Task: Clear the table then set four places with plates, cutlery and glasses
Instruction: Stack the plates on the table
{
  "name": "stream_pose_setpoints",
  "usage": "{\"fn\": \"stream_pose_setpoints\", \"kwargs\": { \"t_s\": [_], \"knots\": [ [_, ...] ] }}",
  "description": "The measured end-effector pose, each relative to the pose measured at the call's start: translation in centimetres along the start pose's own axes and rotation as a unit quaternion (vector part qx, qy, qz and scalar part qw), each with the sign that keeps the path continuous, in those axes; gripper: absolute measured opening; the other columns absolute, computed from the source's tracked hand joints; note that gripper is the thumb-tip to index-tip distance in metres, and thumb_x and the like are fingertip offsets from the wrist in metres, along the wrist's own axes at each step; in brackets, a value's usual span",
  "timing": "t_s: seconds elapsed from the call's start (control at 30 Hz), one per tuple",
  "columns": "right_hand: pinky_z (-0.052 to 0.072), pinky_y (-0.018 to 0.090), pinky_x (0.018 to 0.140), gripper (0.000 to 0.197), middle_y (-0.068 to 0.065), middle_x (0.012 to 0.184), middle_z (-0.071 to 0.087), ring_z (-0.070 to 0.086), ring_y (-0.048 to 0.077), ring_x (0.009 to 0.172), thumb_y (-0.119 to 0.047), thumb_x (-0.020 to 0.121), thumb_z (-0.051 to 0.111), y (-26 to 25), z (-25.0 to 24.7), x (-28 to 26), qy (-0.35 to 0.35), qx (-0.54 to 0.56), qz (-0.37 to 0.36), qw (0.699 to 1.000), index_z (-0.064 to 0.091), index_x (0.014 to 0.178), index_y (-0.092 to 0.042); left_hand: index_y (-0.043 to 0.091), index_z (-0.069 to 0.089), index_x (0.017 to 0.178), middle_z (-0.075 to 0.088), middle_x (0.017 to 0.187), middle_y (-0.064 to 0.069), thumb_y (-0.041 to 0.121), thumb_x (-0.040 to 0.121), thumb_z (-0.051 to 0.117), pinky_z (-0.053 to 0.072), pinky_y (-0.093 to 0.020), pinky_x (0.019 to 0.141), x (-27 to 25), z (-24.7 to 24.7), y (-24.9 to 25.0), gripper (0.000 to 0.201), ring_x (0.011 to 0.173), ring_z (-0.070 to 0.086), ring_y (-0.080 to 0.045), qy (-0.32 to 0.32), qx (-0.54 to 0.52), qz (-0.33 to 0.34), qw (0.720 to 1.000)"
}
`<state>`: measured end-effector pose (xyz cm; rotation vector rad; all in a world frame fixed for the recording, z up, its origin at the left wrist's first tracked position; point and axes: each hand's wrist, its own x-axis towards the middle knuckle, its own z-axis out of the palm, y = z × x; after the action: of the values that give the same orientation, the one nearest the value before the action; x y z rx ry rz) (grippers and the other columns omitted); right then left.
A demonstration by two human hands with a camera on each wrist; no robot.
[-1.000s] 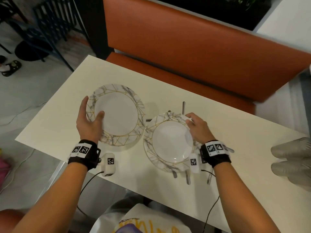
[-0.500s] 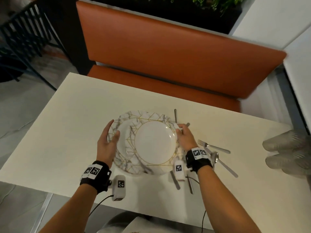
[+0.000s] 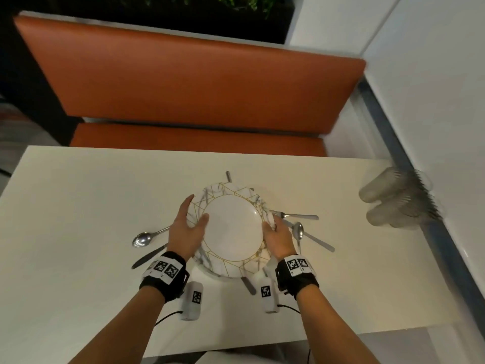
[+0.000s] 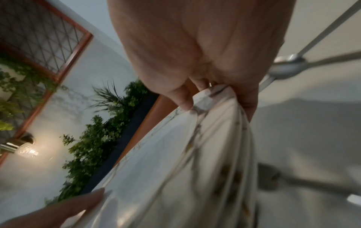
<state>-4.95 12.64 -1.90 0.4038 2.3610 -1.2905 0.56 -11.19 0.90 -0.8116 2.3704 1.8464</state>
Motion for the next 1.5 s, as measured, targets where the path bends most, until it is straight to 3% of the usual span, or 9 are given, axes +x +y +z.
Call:
{"fn": "stream_pose_setpoints", "kwargs": {
  "t_s": [0.1,0.23,0.37,0.53,0.73,0.83,1.0,1.23,1.5],
  "knots": [
    [0.049,0.036,0.104,0.053,0.003,0.142,0.053,0.055,0.022,0.127,-0.031,0.095,0.06,2.8,-4.4,0.2,0.025,0.007,0.004,1.0,0.047,0.146,-0.023,0.028,0.034,0.159,0.037,0.164,-0.002,0.02,0.098,0.068,0.03,-0.04,0.12,-0.1,4.6,1.3,0.07,0.151,0.034,-0.026,-0.031,0.054,0.017,0.998],
    [0.048,0.007,0.059,0.047,0.001,0.119,0.067,0.064,0.002,0.084,-0.02,0.095,0.065,7.2,-11.3,-0.1,0.081,0.054,0.021,0.995,0.049,0.139,-0.021,0.022,0.029,0.16,0.036,0.165,-0.007,0.022,0.099,0.066,0.032,-0.042,0.119,-0.1,12.2,2.7,0.072,0.15,0.037,-0.03,-0.104,0.141,0.033,0.984],
    [0.055,0.032,0.088,0.059,0.008,0.124,0.067,0.068,0.026,0.103,-0.022,0.09,0.069,12.5,-17.5,-1.0,0.153,0.039,0.05,0.986,0.046,0.145,-0.02,0.023,0.026,0.159,0.049,0.149,-0.02,0.021,0.097,0.067,0.043,-0.041,0.107,-1.3,20.9,2.8,0.074,0.133,0.052,-0.036,-0.182,0.208,0.035,0.96],
    [0.049,0.031,0.094,0.057,0.012,0.127,0.065,0.062,0.031,0.113,-0.016,0.089,0.069,19.4,-23.1,-2.1,0.195,0.025,0.099,0.975,0.049,0.142,-0.011,0.019,0.028,0.16,0.036,0.155,-0.026,0.019,0.096,0.068,0.039,-0.043,0.112,-4.3,30.4,2.9,0.075,0.14,0.042,-0.039,-0.233,0.263,0.042,0.935],
    [0.042,0.032,0.096,0.055,0.014,0.127,0.058,0.056,0.033,0.116,-0.016,0.088,0.067,25.5,-26.4,-2.0,0.211,-0.005,0.135,0.968,0.048,0.14,-0.011,0.016,0.03,0.158,0.049,0.141,-0.024,0.022,0.096,0.069,0.045,-0.048,0.104,-7.2,37.2,2.6,0.073,0.129,0.052,-0.041,-0.252,0.327,0.058,0.909],
    [0.036,0.027,0.088,0.056,0.019,0.124,0.05,0.053,0.036,0.111,-0.013,0.088,0.067,25.4,-25.9,-1.4,0.205,-0.042,0.128,0.969,0.047,0.139,-0.005,0.015,0.033,0.157,0.048,0.142,-0.023,0.021,0.095,0.071,0.042,-0.048,0.108,-7.0,36.7,2.1,0.073,0.134,0.048,-0.041,-0.243,0.307,0.052,0.919],
    [0.043,0.041,0.104,0.062,0.018,0.136,0.044,0.048,0.034,0.124,-0.013,0.09,0.065,25.8,-26.5,-1.0,0.211,-0.042,0.122,0.969,0.038,0.145,-0.004,0.008,0.039,0.151,0.037,0.149,-0.019,0.017,0.094,0.073,0.041,-0.044,0.112,-8.2,36.6,1.6,0.067,0.134,0.047,-0.036,-0.204,0.258,0.075,0.941],
    [0.043,0.041,0.103,0.06,0.016,0.136,0.047,0.044,0.034,0.127,-0.011,0.09,0.067,26.3,-27.0,-0.4,0.231,-0.056,0.11,0.965,0.041,0.143,-0.005,0.009,0.027,0.157,0.036,0.145,-0.013,0.021,0.092,0.073,0.048,-0.041,0.1,-12.1,35.3,-0.6,0.08,0.125,0.052,-0.032,-0.216,0.299,0.077,0.926],
    [0.045,0.043,0.1,0.059,0.017,0.137,0.047,0.045,0.035,0.127,-0.01,0.089,0.066,27.1,-31.2,2.2,0.243,-0.097,0.136,0.956,0.042,0.142,-0.006,0.007,0.027,0.158,0.032,0.152,-0.018,0.023,0.093,0.075,0.041,-0.042,0.114,-11.1,39.9,0.7,0.083,0.136,0.047,-0.037,-0.247,0.283,0.056,0.925]
  ]
}}
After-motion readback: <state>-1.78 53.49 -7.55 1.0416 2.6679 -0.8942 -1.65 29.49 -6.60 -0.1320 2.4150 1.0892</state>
